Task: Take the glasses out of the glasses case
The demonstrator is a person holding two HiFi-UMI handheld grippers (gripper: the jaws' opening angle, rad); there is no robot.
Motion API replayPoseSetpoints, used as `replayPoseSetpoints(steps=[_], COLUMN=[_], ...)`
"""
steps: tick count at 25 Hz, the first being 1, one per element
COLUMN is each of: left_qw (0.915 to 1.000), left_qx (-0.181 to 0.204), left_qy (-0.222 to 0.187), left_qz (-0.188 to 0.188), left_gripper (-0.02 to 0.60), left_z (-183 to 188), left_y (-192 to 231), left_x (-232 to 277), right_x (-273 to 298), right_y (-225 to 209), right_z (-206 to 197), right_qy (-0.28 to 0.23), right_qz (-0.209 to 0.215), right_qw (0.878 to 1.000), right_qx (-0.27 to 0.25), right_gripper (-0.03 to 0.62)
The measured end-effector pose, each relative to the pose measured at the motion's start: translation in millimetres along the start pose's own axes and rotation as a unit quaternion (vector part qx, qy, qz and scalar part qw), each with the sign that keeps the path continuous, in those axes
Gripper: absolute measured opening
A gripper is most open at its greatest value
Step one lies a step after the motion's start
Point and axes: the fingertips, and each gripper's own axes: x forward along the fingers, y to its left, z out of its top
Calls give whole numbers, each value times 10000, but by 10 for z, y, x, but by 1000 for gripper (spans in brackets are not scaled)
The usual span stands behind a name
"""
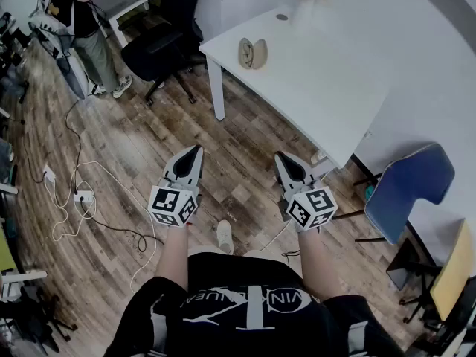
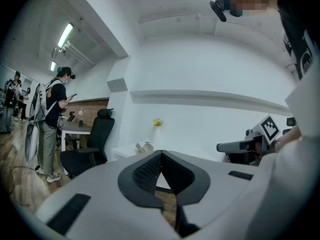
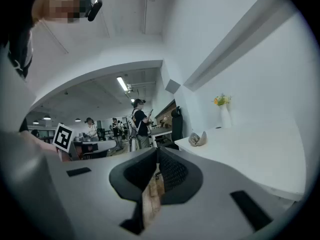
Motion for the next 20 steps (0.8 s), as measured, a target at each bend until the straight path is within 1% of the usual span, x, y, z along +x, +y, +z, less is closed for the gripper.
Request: replayPoseSetpoints(steps=[5, 11, 15, 20], left_qw=[10000, 9997, 9998, 9997], left_qx=[-9, -29, -65, -123], left_qy=[41, 120, 101, 153], left_qz=[-80, -205, -177, -165], left_gripper=[14, 14, 14, 14], left_z=[-26, -75, -69, -99], left_y=[251, 537, 715, 799], left_x=[290, 482, 568, 662], right_x=[356, 651, 807, 901], right_y=[-175, -286, -316, -472], right_z=[0, -54, -81, -44], right_qy=[28, 17, 39, 49], right_qz=[-101, -308, -407, -648], right_qw=[9999, 9993, 9987, 9971], right_qx=[59, 217, 292, 402], right_gripper=[34, 34, 34, 37])
